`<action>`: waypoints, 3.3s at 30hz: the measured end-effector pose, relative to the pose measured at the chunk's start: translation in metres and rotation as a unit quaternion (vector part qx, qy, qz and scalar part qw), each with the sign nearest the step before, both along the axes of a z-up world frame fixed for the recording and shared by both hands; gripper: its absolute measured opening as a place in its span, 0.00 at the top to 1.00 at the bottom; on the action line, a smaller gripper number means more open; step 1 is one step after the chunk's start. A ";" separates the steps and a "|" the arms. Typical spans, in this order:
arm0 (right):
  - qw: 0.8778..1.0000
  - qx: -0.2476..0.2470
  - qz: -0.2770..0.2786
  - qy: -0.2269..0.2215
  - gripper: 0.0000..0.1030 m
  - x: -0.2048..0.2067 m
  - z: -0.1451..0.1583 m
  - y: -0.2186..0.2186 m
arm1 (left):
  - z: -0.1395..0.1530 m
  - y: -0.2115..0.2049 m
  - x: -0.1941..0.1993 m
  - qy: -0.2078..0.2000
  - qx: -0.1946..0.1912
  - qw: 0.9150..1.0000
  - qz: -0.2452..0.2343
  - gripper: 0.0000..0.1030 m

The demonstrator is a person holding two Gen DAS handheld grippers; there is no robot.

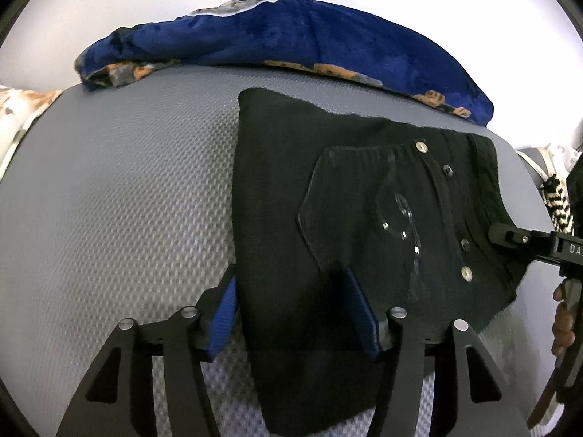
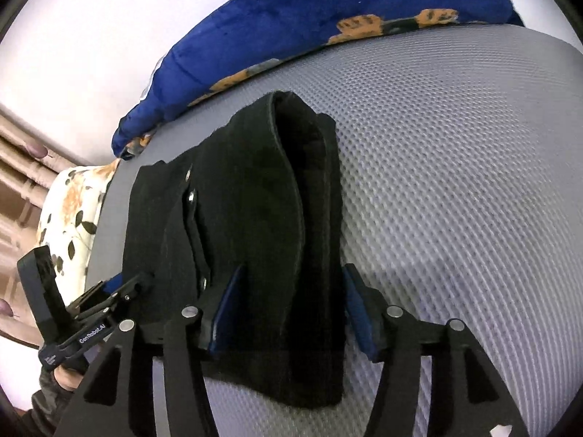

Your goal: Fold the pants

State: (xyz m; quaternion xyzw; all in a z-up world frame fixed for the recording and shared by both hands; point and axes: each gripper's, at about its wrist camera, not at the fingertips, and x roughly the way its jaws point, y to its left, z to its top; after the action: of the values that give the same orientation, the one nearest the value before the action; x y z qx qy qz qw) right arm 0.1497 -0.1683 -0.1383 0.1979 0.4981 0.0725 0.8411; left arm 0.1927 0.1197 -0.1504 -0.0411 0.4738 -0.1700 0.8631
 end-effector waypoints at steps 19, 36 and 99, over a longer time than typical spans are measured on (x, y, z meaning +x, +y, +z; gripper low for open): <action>0.994 -0.096 0.001 -0.055 0.39 -0.086 0.038 0.037 | 0.050 0.000 -0.110 -0.065 0.072 0.994 0.057 0.37; 0.973 -0.190 0.027 -0.126 0.19 -0.139 0.067 0.097 | 0.083 0.001 -0.167 -0.121 0.077 0.982 0.121 0.31; 0.975 -0.199 0.035 -0.097 0.18 -0.137 0.048 0.105 | 0.065 -0.014 -0.168 -0.095 0.110 0.984 0.103 0.31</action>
State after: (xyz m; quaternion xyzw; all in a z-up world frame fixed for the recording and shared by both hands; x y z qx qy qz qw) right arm 0.0127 -0.0629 -0.0900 0.0011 0.4248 0.0205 0.9050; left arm 0.0251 0.1061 -0.0851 0.0213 0.3988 -0.0301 0.9163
